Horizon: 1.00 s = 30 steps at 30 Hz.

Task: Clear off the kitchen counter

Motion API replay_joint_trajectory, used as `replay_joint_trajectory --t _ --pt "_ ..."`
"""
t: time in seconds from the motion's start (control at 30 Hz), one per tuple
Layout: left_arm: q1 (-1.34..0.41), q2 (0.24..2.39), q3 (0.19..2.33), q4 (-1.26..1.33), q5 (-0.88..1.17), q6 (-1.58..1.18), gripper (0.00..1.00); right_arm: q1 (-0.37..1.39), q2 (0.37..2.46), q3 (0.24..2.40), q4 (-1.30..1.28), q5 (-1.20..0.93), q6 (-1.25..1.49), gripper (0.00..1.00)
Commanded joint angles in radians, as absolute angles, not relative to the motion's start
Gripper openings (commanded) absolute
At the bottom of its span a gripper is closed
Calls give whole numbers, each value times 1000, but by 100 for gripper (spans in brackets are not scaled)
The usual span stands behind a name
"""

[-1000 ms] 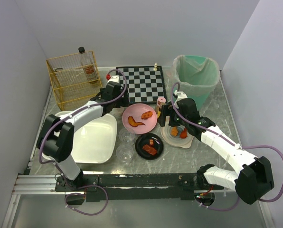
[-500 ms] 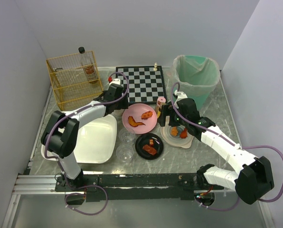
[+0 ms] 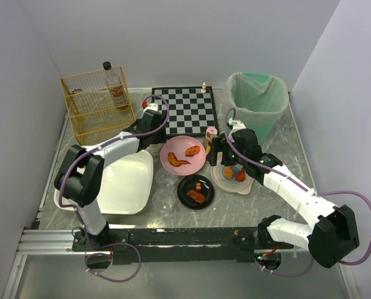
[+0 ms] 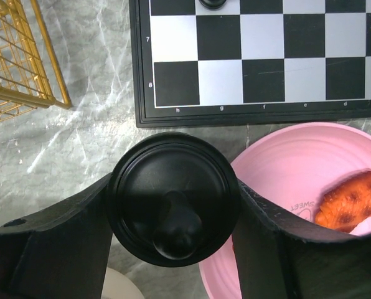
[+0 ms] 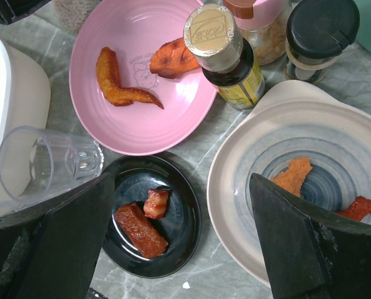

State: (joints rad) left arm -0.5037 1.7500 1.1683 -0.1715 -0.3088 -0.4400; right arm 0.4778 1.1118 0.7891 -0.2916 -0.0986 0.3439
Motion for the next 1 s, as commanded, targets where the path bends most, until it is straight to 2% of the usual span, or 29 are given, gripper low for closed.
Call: replay_joint_trajectory --t 0.0,0.17,0.27,0.6,0.77,0.97 --pt "-508 1689 1239 -215 -330 -457 28 472 1106 810 -265 -103 348 95" --pt "-508 1612 1307 -268 -385 -456 15 472 1108 804 -261 -104 353 95" --pt "-496 1557 1348 -290 -405 -448 11 472 1112 802 -259 -107 354 95" --pt "-290 1407 1318 -261 -357 -439 12 472 1115 805 -265 -113 347 95" --pt "-192 1400 1284 -193 -313 -437 11 472 1108 808 -279 -106 336 95" --pt "-166 1463 1292 -150 -301 -440 10 472 1100 819 -301 -91 324 95"
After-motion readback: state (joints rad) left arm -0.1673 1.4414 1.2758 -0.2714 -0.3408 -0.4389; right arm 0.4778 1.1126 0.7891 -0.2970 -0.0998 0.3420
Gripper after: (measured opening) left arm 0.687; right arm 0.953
